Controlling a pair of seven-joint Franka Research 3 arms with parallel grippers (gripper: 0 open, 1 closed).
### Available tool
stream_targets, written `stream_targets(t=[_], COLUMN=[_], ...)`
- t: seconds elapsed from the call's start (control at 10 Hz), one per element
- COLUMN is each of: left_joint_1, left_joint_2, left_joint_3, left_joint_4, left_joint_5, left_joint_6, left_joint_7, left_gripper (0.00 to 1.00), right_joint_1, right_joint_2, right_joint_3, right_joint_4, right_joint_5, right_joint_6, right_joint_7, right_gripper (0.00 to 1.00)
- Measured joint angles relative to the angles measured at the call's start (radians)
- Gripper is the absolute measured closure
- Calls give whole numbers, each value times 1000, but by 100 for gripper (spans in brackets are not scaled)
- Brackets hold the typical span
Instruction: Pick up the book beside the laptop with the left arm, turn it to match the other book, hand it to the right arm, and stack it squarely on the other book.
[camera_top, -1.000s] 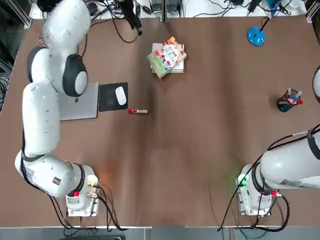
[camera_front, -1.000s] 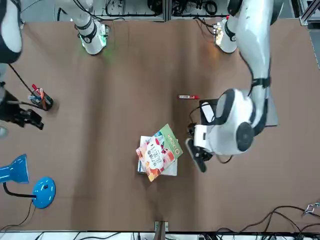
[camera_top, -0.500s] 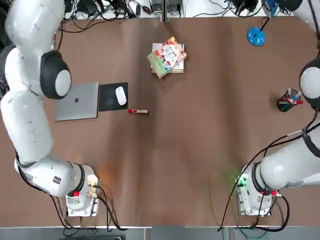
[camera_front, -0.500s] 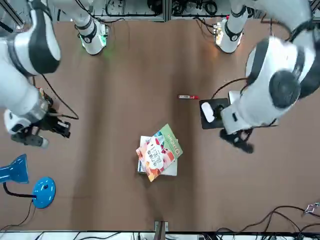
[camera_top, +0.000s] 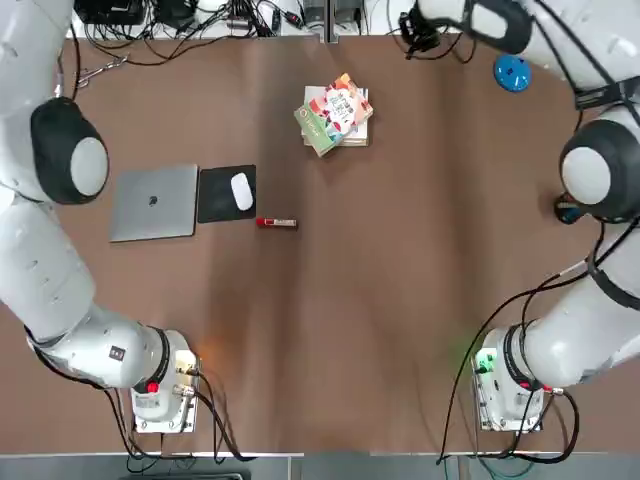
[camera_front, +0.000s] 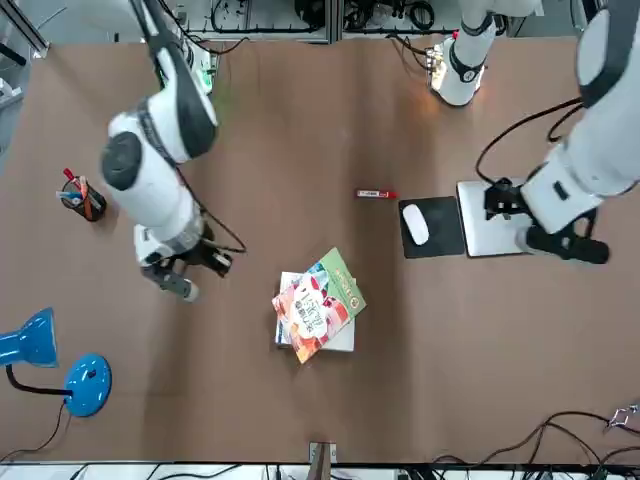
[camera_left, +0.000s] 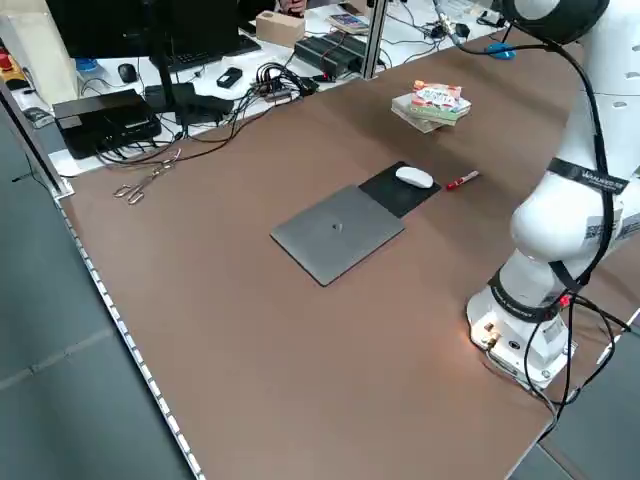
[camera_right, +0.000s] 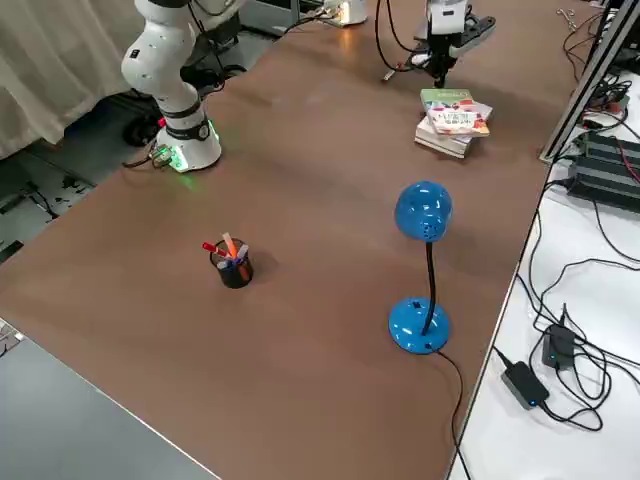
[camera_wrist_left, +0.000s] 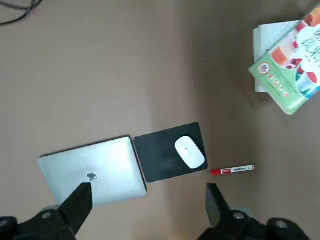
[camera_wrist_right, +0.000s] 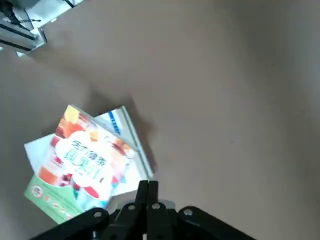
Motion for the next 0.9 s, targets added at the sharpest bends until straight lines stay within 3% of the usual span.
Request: stream_targets(t=[0.3,0.5,0.7,0.9], left_joint_1=[136,257,280,271], left_joint_2=[-73,-161,-241,-268], left_joint_3=[-59,-181,-240,-239], left_joint_4=[-81,-204,-332,-373], left_joint_5=[0,3,46,52], left_joint_6=[27,89,144,156], left_joint_7=[0,-10,-75,-82], left_gripper=[0,0,0,0], right_joint_1=[129,198,245,289], right_joint_2=[114,201,259,290], right_joint_3=[-1,-3,-6,-12], right_joint_4=[-2,-2,-1,1], right_joint_5=[-2,-3,-3,-3], right_joint_6=[200,311,406,457], right_joint_7=[267,411,510,573], right_gripper=[100,100,98,98])
